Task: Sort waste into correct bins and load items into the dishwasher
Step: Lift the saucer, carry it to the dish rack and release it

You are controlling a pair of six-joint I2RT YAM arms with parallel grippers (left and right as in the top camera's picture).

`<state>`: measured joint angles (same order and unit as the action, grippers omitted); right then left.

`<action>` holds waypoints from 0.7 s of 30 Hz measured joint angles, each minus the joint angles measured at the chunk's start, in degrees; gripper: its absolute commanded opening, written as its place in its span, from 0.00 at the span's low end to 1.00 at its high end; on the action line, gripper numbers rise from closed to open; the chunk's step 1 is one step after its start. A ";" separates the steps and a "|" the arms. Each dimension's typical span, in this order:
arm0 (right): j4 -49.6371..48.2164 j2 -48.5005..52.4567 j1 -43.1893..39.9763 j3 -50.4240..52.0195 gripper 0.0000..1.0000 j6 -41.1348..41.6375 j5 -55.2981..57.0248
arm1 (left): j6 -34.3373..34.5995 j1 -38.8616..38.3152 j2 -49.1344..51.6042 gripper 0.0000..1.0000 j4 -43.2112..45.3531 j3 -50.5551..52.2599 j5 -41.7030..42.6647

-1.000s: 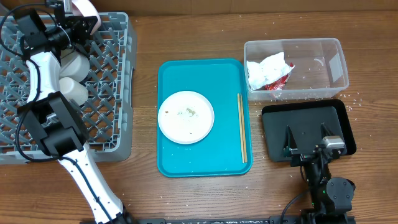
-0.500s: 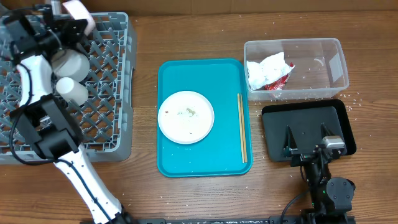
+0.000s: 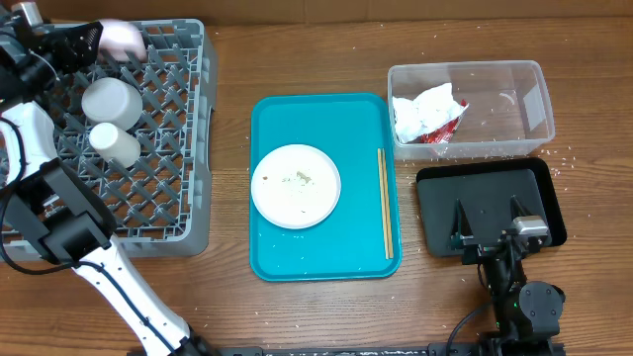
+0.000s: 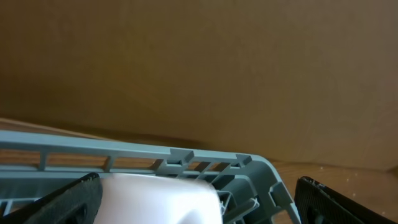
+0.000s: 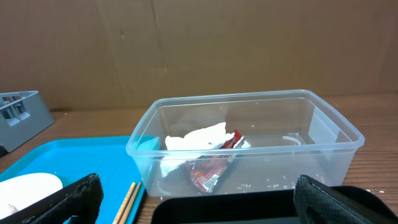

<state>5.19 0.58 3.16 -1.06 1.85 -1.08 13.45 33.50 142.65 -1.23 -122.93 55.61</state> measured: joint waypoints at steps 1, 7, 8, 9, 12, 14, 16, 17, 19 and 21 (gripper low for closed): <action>-0.02 0.00 0.00 0.00 1.00 0.00 0.04 | 0.76 0.17 0.00 1.00 0.00 0.00 -0.17; -0.04 0.00 0.00 0.00 1.00 0.00 0.02 | 3.63 1.53 -0.15 1.00 0.00 0.00 -0.13; 0.00 0.00 0.00 0.00 1.00 0.02 0.02 | 4.07 1.81 -0.31 1.00 0.26 0.00 0.17; -0.02 0.00 0.00 0.00 1.00 0.02 0.00 | 4.59 2.10 -0.48 1.00 1.16 0.00 1.05; -0.02 0.00 0.00 0.00 1.00 0.00 0.04 | 7.61 2.58 -1.38 1.00 4.96 0.00 5.77; -0.04 0.00 0.00 0.00 1.00 -0.02 0.02 | 10.47 2.78 -2.29 0.88 5.79 0.00 9.40; -0.04 0.00 0.00 0.00 1.00 0.00 0.02 | 12.26 2.73 -2.99 0.69 6.05 0.00 12.13; -0.02 0.00 0.00 0.00 1.00 0.00 0.02 | 13.07 2.58 -3.19 0.62 6.10 -0.02 13.31; -0.04 0.00 0.00 0.00 1.00 0.00 0.00 | 13.66 1.99 -3.37 0.47 5.73 -0.02 15.32; -0.04 0.00 0.00 0.00 1.00 0.02 0.02 | 13.51 0.87 -3.37 0.25 4.39 -0.02 16.48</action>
<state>5.15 0.58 3.16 -1.06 1.87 -1.06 26.96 34.37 139.28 3.16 -122.96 72.10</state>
